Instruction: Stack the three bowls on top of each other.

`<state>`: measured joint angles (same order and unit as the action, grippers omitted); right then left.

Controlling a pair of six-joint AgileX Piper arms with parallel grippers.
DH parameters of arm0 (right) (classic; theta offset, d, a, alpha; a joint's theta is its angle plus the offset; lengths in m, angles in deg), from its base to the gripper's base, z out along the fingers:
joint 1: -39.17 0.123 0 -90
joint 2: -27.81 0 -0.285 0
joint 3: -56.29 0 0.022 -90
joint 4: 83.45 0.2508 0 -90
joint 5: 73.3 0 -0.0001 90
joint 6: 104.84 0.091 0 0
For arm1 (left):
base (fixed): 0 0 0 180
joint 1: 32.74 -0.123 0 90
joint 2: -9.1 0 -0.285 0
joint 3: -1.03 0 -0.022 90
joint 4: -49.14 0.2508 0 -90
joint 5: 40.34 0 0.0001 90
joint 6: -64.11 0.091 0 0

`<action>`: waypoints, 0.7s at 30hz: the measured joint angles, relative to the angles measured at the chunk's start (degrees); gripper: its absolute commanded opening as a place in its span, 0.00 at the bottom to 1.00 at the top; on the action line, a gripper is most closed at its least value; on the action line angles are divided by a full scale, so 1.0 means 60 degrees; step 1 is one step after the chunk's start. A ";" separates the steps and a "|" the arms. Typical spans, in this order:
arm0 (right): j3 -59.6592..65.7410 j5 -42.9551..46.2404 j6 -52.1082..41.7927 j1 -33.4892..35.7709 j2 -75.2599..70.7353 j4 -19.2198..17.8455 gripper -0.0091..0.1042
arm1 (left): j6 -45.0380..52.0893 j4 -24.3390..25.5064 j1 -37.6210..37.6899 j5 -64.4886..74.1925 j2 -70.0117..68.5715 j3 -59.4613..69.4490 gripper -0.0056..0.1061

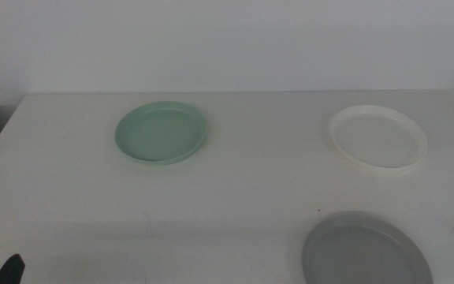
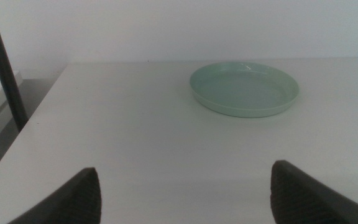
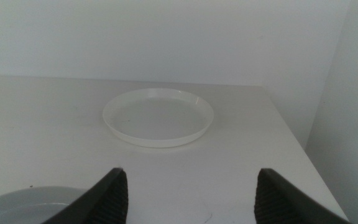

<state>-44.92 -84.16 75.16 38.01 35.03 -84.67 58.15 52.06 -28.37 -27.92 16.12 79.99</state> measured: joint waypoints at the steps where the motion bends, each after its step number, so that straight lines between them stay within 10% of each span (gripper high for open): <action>1: 0.0000 0.0000 0.0000 0.0000 0.0000 -0.0023 0.54 | 0.0000 0.0000 0.0000 0.0000 0.0000 0.0000 0.98; 21: -0.4745 -0.4521 0.0135 0.0000 0.3410 0.0260 0.54 | 0.0000 0.0000 0.0000 0.0000 0.0000 0.0003 0.98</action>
<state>-73.39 -111.28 75.97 38.01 55.49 -83.11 58.15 52.06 -28.37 -27.92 16.12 80.01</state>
